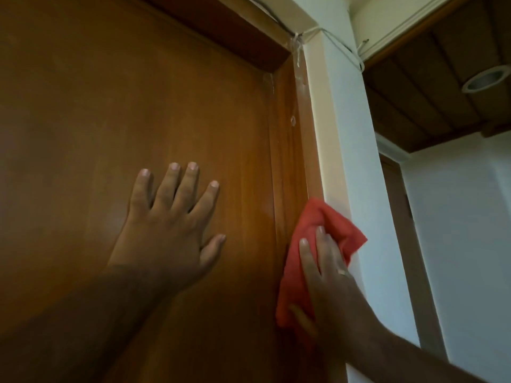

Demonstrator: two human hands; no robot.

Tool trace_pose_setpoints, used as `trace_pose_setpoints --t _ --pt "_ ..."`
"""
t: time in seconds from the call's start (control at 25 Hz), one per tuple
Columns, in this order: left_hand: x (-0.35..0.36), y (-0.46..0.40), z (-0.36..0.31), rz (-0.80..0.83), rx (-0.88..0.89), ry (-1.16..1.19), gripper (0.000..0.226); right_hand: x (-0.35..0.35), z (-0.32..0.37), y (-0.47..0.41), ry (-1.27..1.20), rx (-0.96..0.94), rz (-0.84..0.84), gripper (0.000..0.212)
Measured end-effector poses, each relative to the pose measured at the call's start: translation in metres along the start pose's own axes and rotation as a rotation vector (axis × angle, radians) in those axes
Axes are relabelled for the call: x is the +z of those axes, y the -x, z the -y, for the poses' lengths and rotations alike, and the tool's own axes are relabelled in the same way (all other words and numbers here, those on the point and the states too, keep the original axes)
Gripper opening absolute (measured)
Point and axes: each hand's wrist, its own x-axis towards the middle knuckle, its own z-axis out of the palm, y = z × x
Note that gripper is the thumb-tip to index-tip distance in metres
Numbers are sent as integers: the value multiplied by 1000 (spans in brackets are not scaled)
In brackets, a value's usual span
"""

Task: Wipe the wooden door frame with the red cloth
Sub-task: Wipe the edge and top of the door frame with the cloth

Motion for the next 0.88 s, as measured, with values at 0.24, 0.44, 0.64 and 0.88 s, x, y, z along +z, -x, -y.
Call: trace_pose_setpoints --t 0.24,0.44,0.64,0.88 --pt "3 -2 -1 -33 2 30 82 -65 -20 -183 -4 74 -231 84" --pt "6 -1 1 -70 4 35 82 -135 -45 -323 113 150 -105 83" --pt "13 -4 3 -82 28 35 83 -92 -28 -235 49 56 -287 79" --pt "16 -2 1 -134 37 47 82 -55 -24 -107 83 -46 -17 99"
